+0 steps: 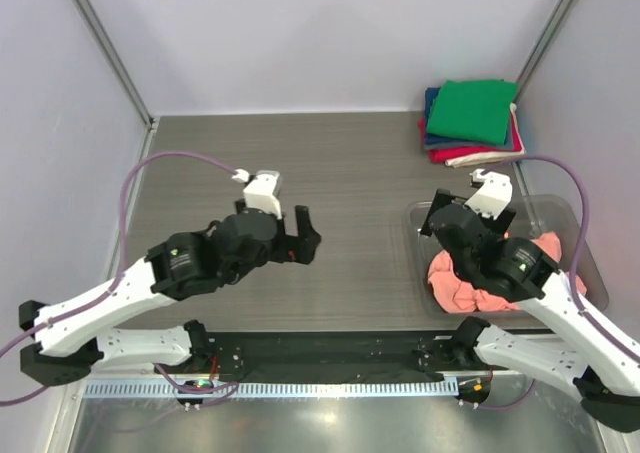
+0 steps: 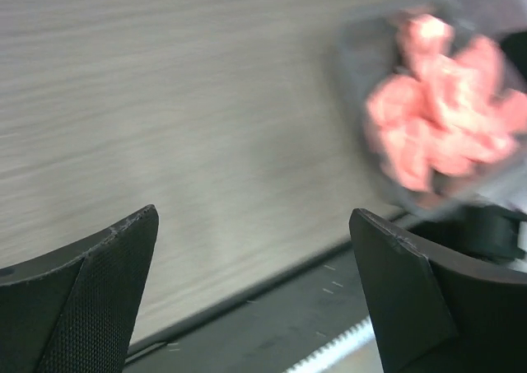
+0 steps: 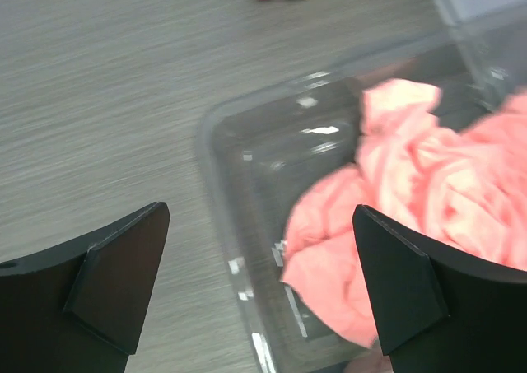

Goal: Fold and stack the t-shirts
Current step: Grab the tshirt from the pile

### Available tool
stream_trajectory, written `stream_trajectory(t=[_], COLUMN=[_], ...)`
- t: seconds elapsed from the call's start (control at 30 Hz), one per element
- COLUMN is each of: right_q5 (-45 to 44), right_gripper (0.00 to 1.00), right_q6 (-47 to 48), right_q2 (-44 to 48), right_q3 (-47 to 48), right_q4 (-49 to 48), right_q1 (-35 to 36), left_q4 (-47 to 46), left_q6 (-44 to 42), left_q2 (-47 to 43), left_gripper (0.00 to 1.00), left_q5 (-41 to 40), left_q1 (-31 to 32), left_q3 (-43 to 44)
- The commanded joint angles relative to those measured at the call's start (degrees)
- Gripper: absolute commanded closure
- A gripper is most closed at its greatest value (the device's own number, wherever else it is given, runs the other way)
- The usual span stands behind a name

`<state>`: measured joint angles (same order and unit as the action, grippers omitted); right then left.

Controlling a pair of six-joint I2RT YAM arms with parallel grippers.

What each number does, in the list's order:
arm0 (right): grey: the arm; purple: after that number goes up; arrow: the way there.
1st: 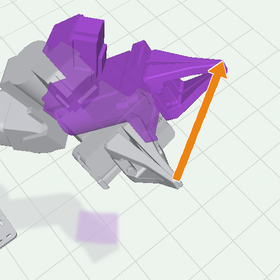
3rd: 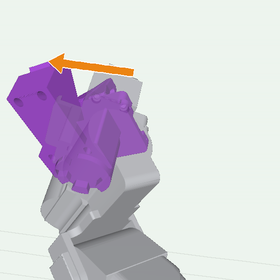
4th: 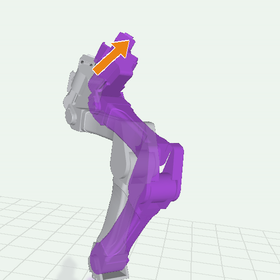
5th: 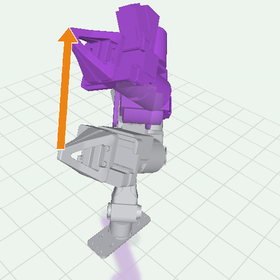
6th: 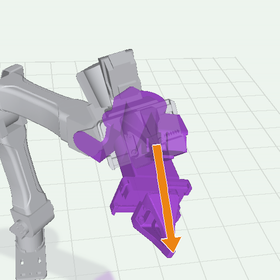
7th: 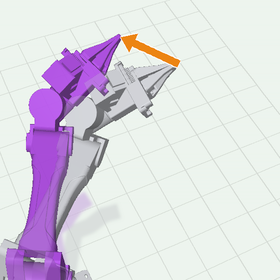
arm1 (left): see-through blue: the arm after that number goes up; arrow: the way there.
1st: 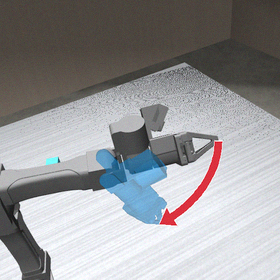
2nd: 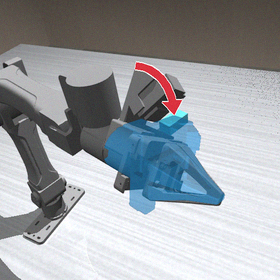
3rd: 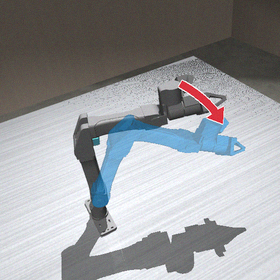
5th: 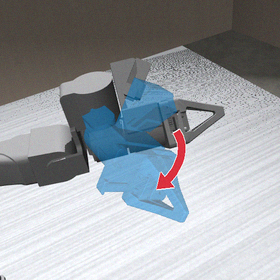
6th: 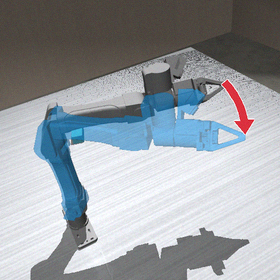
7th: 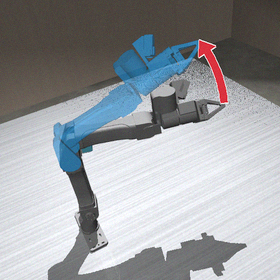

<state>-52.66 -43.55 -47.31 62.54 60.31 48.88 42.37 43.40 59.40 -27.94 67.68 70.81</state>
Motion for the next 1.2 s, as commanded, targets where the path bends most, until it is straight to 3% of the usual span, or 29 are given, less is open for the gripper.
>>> stream_trajectory(t=[0.0,0.13,0.2,0.43,0.53,0.7,0.8,0.83,0.93,1.03,1.07,1.1,1.13,1.17], right_q5=[-1.93,23.57,28.12,39.9,45.01,46.33,47.39,47.3,46.69,48.26,46.7,45.38,44.33,45.45], right_gripper=[0.0,0.0,0.0,0.0,0.0,0.01,0.16,0.47,0.93,0.99,0.99,0.99,0.99,0.99], right_q6=[2.49,14.27,15.42,17.89,15.96,14.46,14.11,14.45,16.04,16.31,15.87,15.52,15.08,14.29], right_q2=[-3.04,-5.86,-6.91,-14.73,-17.02,-23.77,-26.16,-26.43,-24.94,-21.52,-19.77,-19.23,-18.96,-19.48], right_q3=[-1.37,-4.0,-5.06,-10.85,-13.85,-16.75,-18.42,-18.51,-17.46,-13.52,-8.8,-5.8,-2.11,10.54], right_q4=[-1.51,-11.24,-12.5,-17.23,-21.01,-26.91,-30.78,-31.57,-31.66,-28.34,-25.36,-25.33,-22.98,-22.09], right_q1=[-9.47,-32.22,-41.88,-63.44,-65.49,-65.67,-65.67,-65.67,-65.67,-63.84,-58.86,-58.82,-52.11,-45.26], left_q4=[11.76,10.02,8.7,8.34,8.08,6.33,6.76,6.85,7.2,7.11,7.11,7.2,7.29,8.07], left_q6=[-3.41,-10.42,-11.67,-12.28,-12.02,-12.89,-12.9,-12.81,-12.64,-12.64,-12.64,-12.64,-12.46,-11.94], left_q2=[-3.22,-8.67,-11.84,-18.26,-20.89,-22.22,-20.99,-20.64,-19.67,-19.93,-20.11,-20.37,-20.46,-20.9], left_gripper=[0.0,0.0,0.0,0.0,0.0,0.0,0.0,0.0,0.0,0.0,0.0,0.0,0.0,0.0], left_q5=[-10.97,-7.39,-8.61,-13.27,-14.59,-14.07,-14.33,-14.42,-14.42,-15.03,-15.56,-15.56,-16.34,-17.48], left_q1=[-2.2,-2.2,-2.2,-2.29,-2.29,-2.29,-2.29,-2.29,-2.29,-2.29,-2.38,-2.38,-2.38,-2.38], left_q3=[-0.05,-1.89,-5.22,-13.58,-16.65,-17.72,-17.63,-17.63,-17.46,-17.54,-17.54,-17.54,-17.46,-17.37])
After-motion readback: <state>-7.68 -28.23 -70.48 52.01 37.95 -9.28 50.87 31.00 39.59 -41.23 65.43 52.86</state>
